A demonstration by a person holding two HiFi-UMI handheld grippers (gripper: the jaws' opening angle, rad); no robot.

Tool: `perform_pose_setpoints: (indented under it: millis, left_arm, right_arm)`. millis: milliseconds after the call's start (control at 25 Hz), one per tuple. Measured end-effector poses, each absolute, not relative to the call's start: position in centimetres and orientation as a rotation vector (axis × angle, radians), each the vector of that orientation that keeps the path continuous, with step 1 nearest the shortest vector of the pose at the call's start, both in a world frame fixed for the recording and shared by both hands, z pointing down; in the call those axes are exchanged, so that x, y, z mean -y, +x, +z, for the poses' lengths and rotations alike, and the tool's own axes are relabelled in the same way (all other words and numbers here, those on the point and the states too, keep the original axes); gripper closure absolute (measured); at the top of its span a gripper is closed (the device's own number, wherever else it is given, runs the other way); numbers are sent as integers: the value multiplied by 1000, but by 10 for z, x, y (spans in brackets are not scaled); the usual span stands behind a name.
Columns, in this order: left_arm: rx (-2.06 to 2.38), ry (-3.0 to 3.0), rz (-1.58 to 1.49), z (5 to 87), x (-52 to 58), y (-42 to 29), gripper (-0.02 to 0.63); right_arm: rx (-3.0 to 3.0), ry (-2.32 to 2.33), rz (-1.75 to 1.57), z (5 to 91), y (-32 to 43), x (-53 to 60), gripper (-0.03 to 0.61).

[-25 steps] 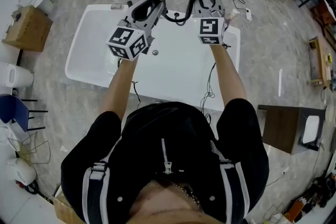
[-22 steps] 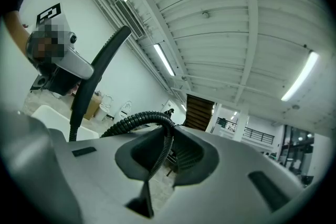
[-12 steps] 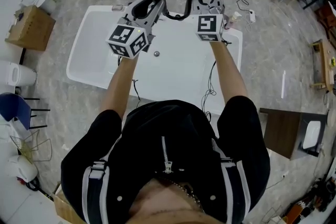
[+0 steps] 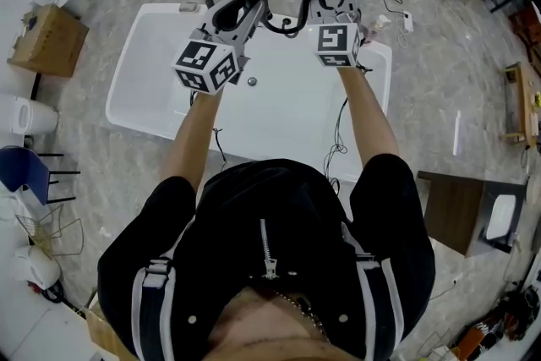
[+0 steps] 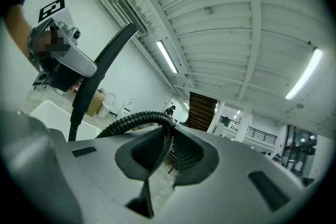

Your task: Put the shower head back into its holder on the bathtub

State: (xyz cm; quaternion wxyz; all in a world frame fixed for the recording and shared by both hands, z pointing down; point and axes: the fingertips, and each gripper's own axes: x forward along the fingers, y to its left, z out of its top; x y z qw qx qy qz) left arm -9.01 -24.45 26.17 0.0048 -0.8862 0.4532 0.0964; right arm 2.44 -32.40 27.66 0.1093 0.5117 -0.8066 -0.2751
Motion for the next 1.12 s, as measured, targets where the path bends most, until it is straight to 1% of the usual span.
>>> perform_pose_setpoints:
  millis: [240, 560, 1120]
  left_arm:
    - [-1439, -2774, 301, 269, 245, -91, 482]
    - [-1433, -2771, 326, 264, 250, -90, 482]
    - [-1424, -2767, 342, 265, 254, -85, 482]
  right_arm:
    - [2367, 1514, -762, 292, 30, 329, 515]
    - [2357, 1553, -846, 266, 33, 331, 515]
    - [2347, 1548, -915, 251, 31, 349, 515]
